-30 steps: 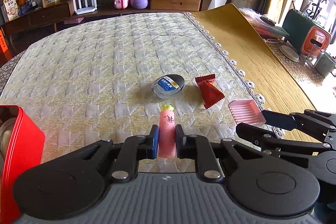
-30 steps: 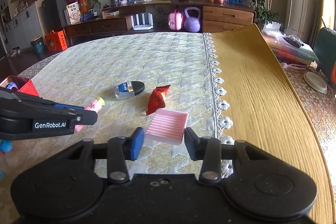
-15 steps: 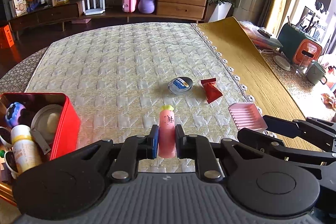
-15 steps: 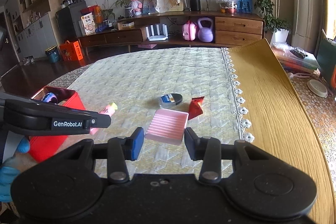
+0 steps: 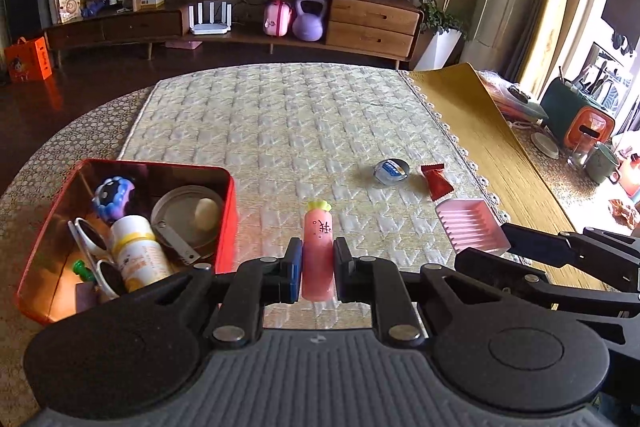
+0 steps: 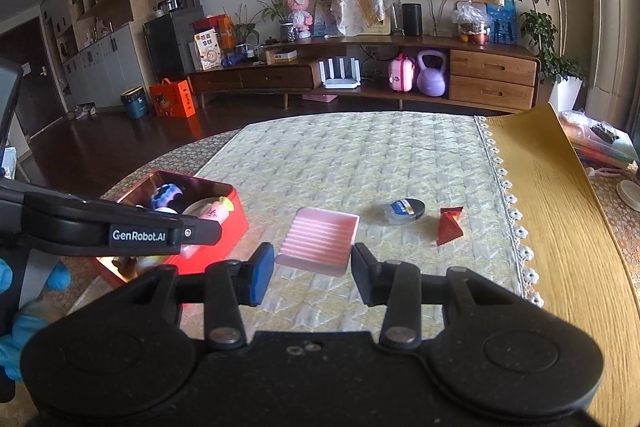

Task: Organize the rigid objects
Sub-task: 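Hold the pink marker with the left tool while the right tool grasps the pink tray, then carry the pink marker and pink tray into the red tin box with both tools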

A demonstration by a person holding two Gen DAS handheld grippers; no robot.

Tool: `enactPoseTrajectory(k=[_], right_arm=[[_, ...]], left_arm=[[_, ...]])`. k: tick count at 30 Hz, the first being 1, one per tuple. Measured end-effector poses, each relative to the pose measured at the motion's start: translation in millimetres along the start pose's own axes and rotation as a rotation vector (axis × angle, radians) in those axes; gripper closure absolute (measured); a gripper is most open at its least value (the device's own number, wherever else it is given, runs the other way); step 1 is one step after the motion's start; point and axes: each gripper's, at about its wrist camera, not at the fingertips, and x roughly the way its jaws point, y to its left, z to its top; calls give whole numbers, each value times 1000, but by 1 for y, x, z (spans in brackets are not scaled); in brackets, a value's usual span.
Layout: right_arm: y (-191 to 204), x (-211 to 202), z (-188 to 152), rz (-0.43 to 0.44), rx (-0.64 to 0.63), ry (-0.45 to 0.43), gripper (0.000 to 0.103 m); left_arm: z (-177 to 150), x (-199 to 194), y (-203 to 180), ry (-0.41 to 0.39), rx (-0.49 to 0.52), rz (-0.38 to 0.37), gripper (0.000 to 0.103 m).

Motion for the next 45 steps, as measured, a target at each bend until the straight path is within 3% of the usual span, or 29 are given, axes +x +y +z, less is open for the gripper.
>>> enactPoseTrajectory(k=[13,27,45], right_arm=[[62,14,29,69,-69,-15,61],[109,58,50,111,-131,21,61],[136,149,39,74,-232,125,61]], left_arm=[[18,-53,89,-70,-42,98,87],[25,-59,176,-39,-75,199,87],[-11,16,189,103,-79,169,87]])
